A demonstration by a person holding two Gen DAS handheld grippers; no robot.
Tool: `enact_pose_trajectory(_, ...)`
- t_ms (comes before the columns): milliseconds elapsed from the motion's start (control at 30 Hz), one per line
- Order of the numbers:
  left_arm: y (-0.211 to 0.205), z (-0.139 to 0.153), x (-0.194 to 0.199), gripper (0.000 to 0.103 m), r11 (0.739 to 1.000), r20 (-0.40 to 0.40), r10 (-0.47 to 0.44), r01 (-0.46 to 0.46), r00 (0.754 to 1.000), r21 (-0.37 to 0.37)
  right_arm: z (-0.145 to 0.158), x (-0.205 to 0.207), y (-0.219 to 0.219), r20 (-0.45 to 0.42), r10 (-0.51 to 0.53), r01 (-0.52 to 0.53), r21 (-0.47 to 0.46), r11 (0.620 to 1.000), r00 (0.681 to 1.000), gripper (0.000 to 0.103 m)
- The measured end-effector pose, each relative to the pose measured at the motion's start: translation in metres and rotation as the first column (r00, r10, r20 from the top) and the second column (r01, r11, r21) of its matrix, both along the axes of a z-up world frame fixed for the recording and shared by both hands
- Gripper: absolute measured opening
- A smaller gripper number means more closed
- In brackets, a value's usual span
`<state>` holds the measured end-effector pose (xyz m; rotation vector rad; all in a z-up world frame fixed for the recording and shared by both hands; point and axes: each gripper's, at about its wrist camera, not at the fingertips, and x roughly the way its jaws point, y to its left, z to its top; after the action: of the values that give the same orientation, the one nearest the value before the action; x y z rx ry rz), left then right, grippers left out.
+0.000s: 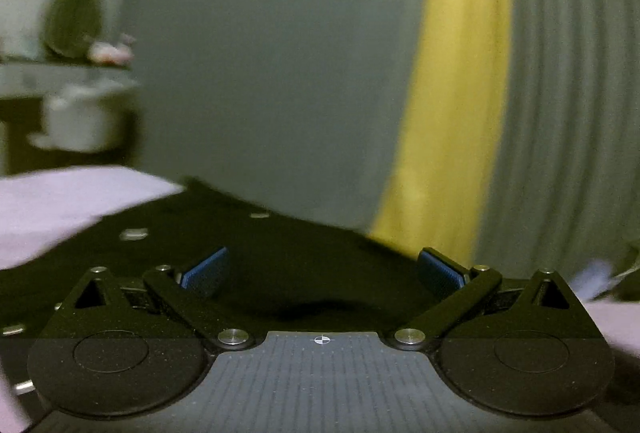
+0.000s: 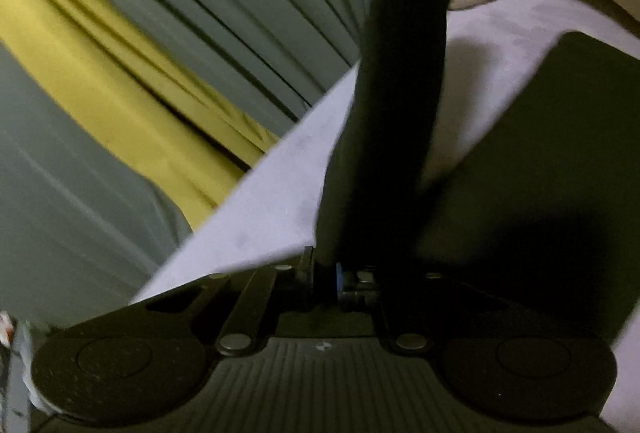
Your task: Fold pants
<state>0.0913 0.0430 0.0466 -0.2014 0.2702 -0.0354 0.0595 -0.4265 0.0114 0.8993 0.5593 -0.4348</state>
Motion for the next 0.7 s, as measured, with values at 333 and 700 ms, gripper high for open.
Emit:
enact_pose_trajectory(333, -0.02, 0.017, 0.191, 0.07, 0.907, -0.304, -0.203, 0.062, 0.931, -0.416, -0.058, -0.01, -0.02, 0.036, -0.012, 0.006, 0.164, 0.986, 0.999, 0.008)
enact_pose_trajectory(700, -0.058, -0.031, 0.286, 0.025, 0.952, -0.574, -0.157, -0.03, 0.803, -0.303, -0.07, -0.02, -0.021, 0.088, 0.003, -0.02, 0.192, 0.981, 0.996, 0.008)
